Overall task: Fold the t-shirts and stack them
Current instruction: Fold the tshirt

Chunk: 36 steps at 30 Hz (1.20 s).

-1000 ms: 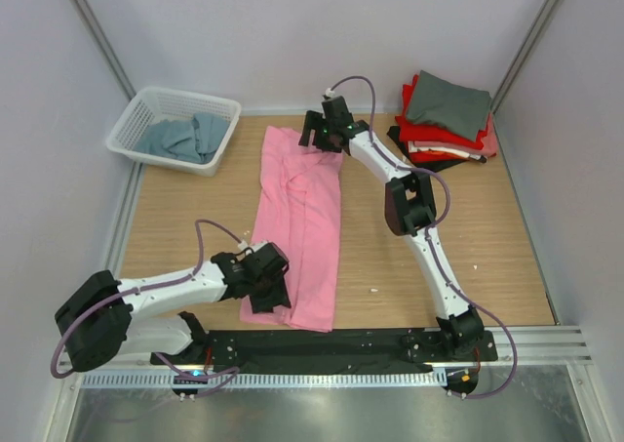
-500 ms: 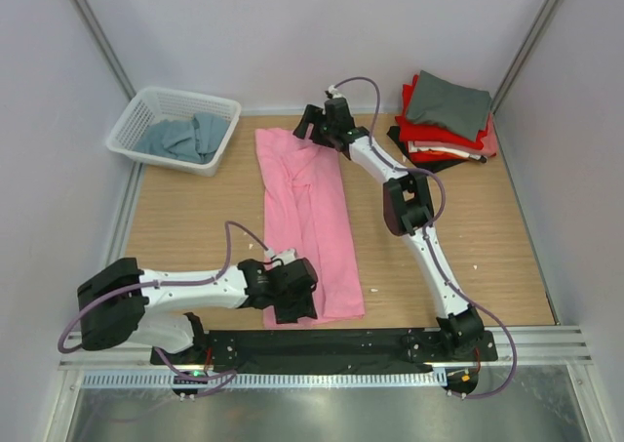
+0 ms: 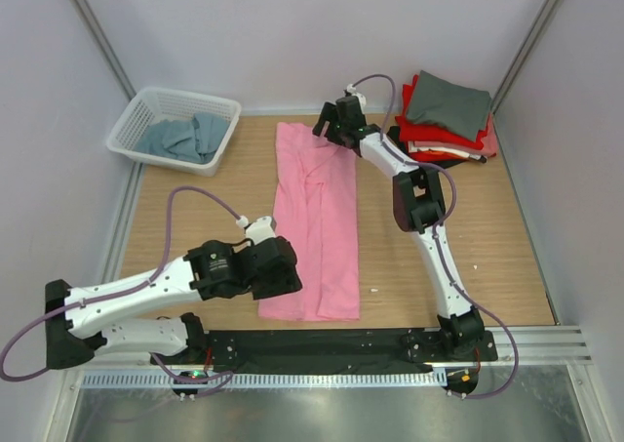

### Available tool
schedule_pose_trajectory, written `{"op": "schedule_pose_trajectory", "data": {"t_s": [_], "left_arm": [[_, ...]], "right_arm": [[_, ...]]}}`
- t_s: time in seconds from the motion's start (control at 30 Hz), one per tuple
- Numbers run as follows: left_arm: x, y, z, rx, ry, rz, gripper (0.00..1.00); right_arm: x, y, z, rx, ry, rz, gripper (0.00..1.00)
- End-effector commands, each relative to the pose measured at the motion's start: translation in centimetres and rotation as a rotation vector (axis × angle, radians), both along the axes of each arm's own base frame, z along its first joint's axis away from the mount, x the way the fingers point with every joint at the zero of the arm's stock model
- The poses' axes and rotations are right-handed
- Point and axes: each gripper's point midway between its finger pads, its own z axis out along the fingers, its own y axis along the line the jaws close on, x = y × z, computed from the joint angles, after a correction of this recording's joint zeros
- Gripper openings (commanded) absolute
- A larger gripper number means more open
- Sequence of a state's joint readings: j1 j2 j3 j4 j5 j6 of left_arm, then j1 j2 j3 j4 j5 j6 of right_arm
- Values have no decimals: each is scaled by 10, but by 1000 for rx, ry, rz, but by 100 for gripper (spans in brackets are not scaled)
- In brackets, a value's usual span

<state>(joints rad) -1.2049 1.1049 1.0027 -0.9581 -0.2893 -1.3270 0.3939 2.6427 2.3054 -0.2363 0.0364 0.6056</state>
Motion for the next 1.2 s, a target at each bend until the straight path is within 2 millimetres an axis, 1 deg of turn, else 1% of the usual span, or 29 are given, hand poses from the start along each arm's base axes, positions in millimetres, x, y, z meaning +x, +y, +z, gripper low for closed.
{"op": "schedule_pose_trajectory", "data": {"t_s": [0.0,0.03,0.07,0.13,0.17,0.2,0.23,0.33,0.37,0.4,0.43,0.47,0.53,0.57,0.63,0.67,0.7,0.73,0.77,0.8,0.83,0.9,0.93,0.97,1.0,1.03,1.1,1.13,1.17], "left_arm": [[2,35,-4,80,-43,54,58],[1,37,-4,76,-46,57,58],[2,40,-3,74,-52,61,58],[4,46,-2,81,-74,73,58],[6,48,-2,90,-82,79,59],[9,53,-1,105,-101,88,59],[10,54,0,111,-109,91,59],[16,57,4,133,-143,88,62],[17,57,4,141,-150,84,63],[19,57,6,143,-161,84,64],[22,59,6,160,-173,74,68],[24,60,5,166,-176,76,70],[28,65,0,190,-164,64,74],[32,64,-4,192,-152,64,75],[42,73,-16,213,-97,82,76],[41,69,-23,205,-49,44,75],[46,77,-33,205,-5,77,74],[47,76,-38,189,20,72,73],[47,68,-41,144,39,46,72],[45,71,-51,148,59,48,72],[45,72,-56,139,68,54,71],[43,70,-66,118,88,54,70],[41,70,-70,114,95,53,70],[41,69,-73,102,96,55,70],[35,72,-81,105,122,63,70],[33,73,-85,105,129,66,69],[24,80,-97,126,169,77,68],[19,80,-100,119,192,78,67],[16,80,-102,116,202,79,67]], "right_arm": [[-11,-14,-17,-19,87,33,86],[-9,-9,-13,-3,76,59,85],[-7,2,2,31,50,112,85],[-6,8,9,29,35,155,86],[-2,10,25,35,2,168,86],[-3,12,33,38,-12,185,87],[-2,11,55,32,-51,197,88],[-5,9,89,11,-102,217,90],[-8,7,114,8,-136,218,90],[-9,3,129,-2,-155,210,91],[-14,-2,134,-28,-146,204,91],[-21,-8,168,-32,-190,197,93],[-31,-22,190,-71,-202,157,94],[-47,-32,219,-77,-227,146,94],[-69,-46,240,-87,-226,111,94],[-85,-53,221,-93,-159,102,94],[-111,-63,262,-67,-208,79,94],[-128,-72,261,-72,-181,47,94],[-152,-80,220,-91,-75,38,94],[-185,-84,250,-35,-110,19,94],[-216,-91,195,-71,23,15,94],[-262,-99,169,-31,122,-38,93],[-309,-104,137,-39,205,-20,92],[-331,-105,121,-33,246,-20,89],[-353,-104,105,-28,283,-21,88],[-393,-103,81,-8,335,-15,87],[-430,-99,60,24,378,-2,85],[-458,-95,45,56,415,12,83],[-471,-94,40,73,426,16,81]]}}
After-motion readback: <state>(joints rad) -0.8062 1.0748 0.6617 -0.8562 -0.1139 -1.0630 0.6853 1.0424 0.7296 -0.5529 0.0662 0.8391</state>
